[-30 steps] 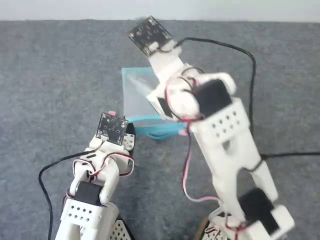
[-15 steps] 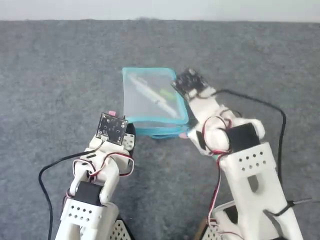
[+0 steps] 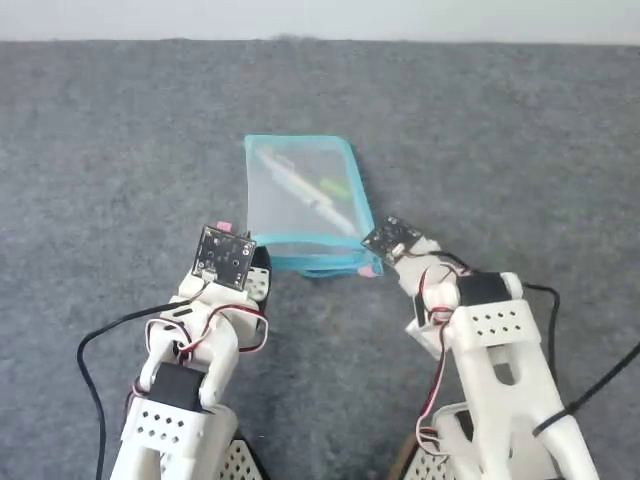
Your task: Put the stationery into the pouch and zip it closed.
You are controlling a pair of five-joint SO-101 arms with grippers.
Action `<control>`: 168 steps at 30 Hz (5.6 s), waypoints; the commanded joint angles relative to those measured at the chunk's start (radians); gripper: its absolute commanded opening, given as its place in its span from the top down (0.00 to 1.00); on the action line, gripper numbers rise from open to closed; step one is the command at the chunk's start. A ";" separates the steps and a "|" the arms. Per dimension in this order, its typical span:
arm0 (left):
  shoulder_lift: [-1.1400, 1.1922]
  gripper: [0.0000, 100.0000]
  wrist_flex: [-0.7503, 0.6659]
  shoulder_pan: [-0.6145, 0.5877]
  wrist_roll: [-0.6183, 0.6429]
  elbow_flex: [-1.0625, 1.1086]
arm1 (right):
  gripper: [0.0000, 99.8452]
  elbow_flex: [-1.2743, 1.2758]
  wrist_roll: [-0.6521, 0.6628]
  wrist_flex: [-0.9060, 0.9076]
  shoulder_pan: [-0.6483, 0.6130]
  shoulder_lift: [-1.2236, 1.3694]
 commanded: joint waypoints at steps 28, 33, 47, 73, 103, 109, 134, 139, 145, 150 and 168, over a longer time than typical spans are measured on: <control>-0.015 0.99 -0.026 0.002 -0.009 -0.018 | 0.99 -0.158 0.068 -0.110 0.160 0.360; -0.015 0.99 -0.026 0.002 -0.009 -0.019 | 0.99 -0.347 -0.003 0.113 0.137 0.216; -0.015 0.99 -0.026 0.002 -0.009 -0.021 | 0.99 -0.451 -0.219 0.352 -0.320 -0.127; -0.015 0.99 -0.028 0.002 -0.011 -0.022 | 0.99 -0.612 -0.242 0.352 -0.481 0.176; -0.015 0.99 0.003 0.101 -0.095 -0.010 | 0.79 -1.657 -0.485 0.565 -0.450 0.974; -0.015 0.99 0.012 0.112 -0.103 -0.012 | 0.70 -1.680 -0.477 0.532 -0.506 1.015; -0.015 0.99 0.006 0.006 -0.006 -0.038 | 0.70 -0.450 -0.327 0.119 -0.348 -0.065; -0.015 0.99 -0.006 0.008 -0.003 -0.042 | 0.70 -0.120 -0.321 -0.130 -0.344 -0.177; -0.015 0.99 -0.006 0.011 -0.003 -0.044 | 0.70 -0.058 -0.322 -0.249 -0.343 -0.136; -0.015 0.99 -0.006 0.009 -0.003 -0.044 | 0.76 -0.061 -0.347 -0.401 -0.285 0.013; -0.015 0.99 -0.005 0.015 -0.005 -0.044 | 0.98 -0.215 -0.428 -0.456 -0.251 0.151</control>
